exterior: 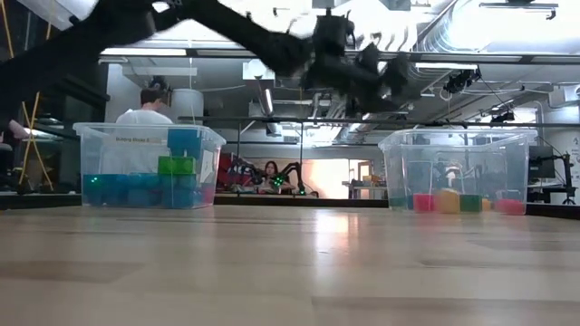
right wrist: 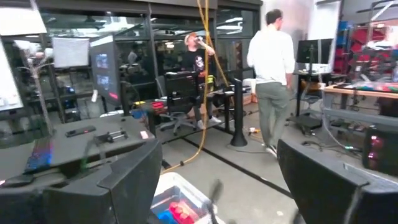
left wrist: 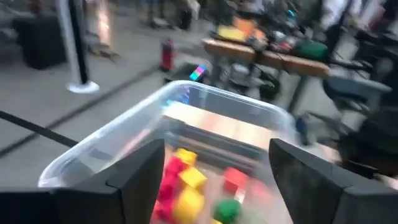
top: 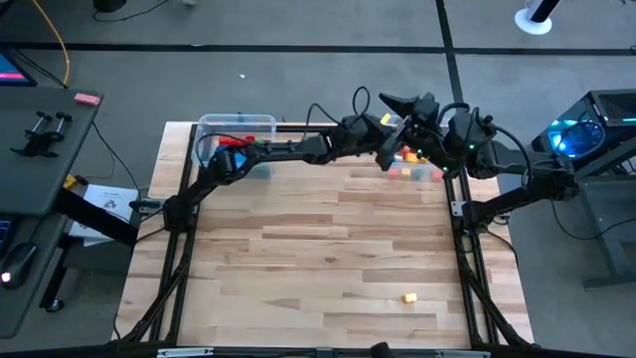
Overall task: Sort blocks by size
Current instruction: Put the small game piece into the right transparent bin
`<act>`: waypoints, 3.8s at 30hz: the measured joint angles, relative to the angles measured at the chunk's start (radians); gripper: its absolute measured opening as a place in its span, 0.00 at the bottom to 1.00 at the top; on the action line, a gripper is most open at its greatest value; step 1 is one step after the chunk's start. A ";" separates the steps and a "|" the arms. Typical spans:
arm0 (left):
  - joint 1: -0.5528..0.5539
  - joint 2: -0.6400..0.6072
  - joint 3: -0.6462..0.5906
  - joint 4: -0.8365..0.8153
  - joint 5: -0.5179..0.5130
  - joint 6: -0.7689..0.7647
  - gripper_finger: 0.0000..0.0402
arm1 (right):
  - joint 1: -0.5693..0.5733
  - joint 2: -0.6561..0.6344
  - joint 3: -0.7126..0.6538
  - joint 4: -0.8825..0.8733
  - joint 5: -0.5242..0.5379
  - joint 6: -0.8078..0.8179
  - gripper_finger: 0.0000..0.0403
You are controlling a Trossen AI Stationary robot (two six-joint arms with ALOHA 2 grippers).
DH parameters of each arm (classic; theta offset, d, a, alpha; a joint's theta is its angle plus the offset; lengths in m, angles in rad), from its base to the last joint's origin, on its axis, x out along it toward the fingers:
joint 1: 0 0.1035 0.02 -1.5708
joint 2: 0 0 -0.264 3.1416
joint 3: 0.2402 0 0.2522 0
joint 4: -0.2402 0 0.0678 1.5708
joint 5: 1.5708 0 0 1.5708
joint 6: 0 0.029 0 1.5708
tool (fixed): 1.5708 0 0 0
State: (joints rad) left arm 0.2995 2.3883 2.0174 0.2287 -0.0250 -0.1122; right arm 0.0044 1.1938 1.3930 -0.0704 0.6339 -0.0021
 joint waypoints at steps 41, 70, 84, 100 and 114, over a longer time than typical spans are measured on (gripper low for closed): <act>-0.168 -1.163 -1.370 0.154 -0.012 -0.290 0.67 | 0.632 0.181 -0.492 -0.657 -0.986 1.328 0.78; -0.168 -1.162 -1.369 0.122 -0.011 -0.121 0.67 | 0.744 0.700 -0.243 -0.825 -0.777 0.835 0.73; -0.110 -1.165 -1.344 0.250 -0.013 -0.121 0.67 | 0.633 0.540 -0.246 -1.051 -0.673 0.628 0.21; -0.090 -1.165 -1.294 0.236 -0.012 -0.218 0.67 | -0.255 -0.187 -0.263 -1.143 0.146 0.749 0.21; -0.089 -1.211 -1.294 0.234 -0.013 -0.251 0.67 | -0.751 -0.265 -0.518 -0.748 -0.268 0.505 0.21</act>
State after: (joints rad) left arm 0.2100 1.1770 0.7238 0.4622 -0.0375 -0.3637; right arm -0.7462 0.9284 0.8753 -0.8186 0.3661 0.5032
